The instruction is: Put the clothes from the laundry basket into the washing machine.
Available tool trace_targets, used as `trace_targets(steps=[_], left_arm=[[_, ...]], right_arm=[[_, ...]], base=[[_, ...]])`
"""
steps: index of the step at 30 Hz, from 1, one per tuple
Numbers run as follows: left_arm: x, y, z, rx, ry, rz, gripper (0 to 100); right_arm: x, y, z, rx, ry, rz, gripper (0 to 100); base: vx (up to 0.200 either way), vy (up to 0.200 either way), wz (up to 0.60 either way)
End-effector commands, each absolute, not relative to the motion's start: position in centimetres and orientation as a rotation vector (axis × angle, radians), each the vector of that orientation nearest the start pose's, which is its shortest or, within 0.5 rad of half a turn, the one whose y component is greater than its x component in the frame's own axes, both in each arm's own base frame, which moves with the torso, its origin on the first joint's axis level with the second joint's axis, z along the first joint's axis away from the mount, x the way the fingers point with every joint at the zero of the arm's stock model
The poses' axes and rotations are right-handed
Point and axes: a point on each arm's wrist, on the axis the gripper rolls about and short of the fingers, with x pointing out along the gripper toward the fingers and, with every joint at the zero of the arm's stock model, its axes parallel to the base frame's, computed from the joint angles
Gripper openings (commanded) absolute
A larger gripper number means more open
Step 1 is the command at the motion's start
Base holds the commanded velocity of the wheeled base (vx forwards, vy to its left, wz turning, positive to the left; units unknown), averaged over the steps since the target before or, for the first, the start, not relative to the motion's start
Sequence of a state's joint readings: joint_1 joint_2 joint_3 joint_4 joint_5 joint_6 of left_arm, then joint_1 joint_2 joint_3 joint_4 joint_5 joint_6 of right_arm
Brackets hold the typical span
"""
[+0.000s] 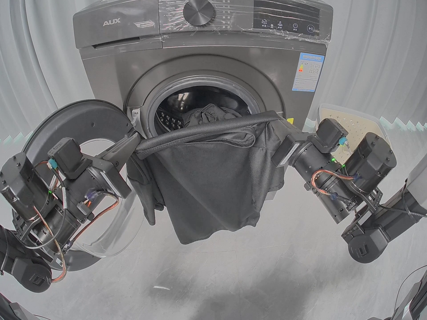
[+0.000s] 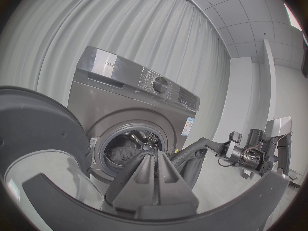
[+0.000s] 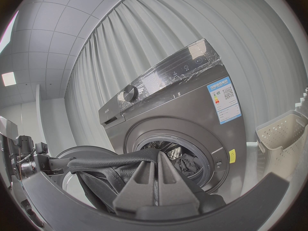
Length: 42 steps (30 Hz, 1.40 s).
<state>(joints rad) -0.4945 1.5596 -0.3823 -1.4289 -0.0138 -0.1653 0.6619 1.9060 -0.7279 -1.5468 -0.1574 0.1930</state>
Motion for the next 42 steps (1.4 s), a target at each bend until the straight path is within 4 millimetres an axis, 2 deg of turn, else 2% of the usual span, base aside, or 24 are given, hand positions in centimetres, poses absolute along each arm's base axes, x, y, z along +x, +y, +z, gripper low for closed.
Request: trace_targets(steps=[1, 29, 32, 36, 42], left_arm=[[20.9, -11.3, 19.3, -0.226, -0.209, -0.524, 0], [21.3, -11.3, 20.1, -0.235, -0.243, -0.520, 0], [21.3, -11.4, 20.1, -0.236, -0.245, -0.520, 0], [21.6, -11.8, 20.4, -0.242, -0.257, -0.513, 0], [21.9, -12.9, 20.5, -0.247, -0.259, -0.523, 0]], right_arm=[[25.9, 20.2, 19.1, 0.342, -0.301, 0.540, 0], [25.4, 20.1, 19.3, 0.347, -0.302, 0.546, 0], [25.3, 20.0, 19.0, 0.350, -0.287, 0.548, 0], [24.8, 19.7, 17.6, 0.341, -0.225, 0.556, 0], [24.7, 20.2, 17.0, 0.341, -0.205, 0.572, 0]], base=[[0.000, 0.000, 0.00], [0.000, 0.000, 0.00], [0.000, 0.000, 0.00], [0.000, 0.000, 0.00], [0.000, 0.000, 0.00]])
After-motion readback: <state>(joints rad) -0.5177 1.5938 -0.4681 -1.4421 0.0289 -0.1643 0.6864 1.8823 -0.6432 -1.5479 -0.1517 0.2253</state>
